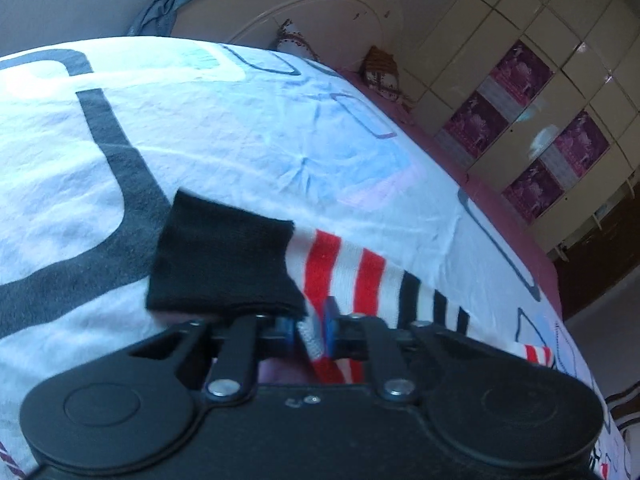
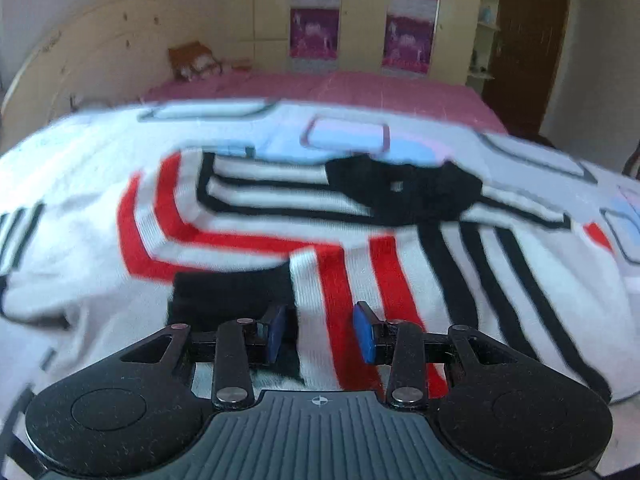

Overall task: Fold small clothes
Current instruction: 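Fold the held sleeve across the body with the left gripper and release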

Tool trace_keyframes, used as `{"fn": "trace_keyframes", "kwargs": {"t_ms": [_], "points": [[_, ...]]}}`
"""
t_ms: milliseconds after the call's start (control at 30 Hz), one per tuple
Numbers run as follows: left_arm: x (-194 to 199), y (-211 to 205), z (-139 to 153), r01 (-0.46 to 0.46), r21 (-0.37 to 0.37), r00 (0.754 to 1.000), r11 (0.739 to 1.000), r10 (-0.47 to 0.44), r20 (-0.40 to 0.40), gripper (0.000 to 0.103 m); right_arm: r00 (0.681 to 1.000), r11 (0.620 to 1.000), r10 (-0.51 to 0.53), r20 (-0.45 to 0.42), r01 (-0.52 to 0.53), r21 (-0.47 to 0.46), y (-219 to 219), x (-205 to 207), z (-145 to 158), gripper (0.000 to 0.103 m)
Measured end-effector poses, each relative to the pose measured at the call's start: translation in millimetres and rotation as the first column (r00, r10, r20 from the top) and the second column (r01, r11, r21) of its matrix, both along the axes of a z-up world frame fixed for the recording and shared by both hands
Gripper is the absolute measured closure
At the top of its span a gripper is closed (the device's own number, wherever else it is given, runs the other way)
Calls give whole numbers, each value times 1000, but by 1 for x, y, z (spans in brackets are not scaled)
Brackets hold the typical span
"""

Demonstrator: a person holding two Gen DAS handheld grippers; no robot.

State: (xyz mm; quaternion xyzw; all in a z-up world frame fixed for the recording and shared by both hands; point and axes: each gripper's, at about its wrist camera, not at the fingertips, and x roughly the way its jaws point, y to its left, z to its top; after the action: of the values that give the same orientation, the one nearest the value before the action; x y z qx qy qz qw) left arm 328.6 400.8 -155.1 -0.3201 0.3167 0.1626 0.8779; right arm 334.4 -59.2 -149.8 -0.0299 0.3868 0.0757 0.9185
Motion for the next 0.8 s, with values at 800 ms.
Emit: {"fn": "trace_keyframes", "kwargs": {"t_ms": [800], "points": [[62,-350,48,764,169,623,623,-780,54,95,997,986,-56,54,46,158,-113,-26,42,65]]}}
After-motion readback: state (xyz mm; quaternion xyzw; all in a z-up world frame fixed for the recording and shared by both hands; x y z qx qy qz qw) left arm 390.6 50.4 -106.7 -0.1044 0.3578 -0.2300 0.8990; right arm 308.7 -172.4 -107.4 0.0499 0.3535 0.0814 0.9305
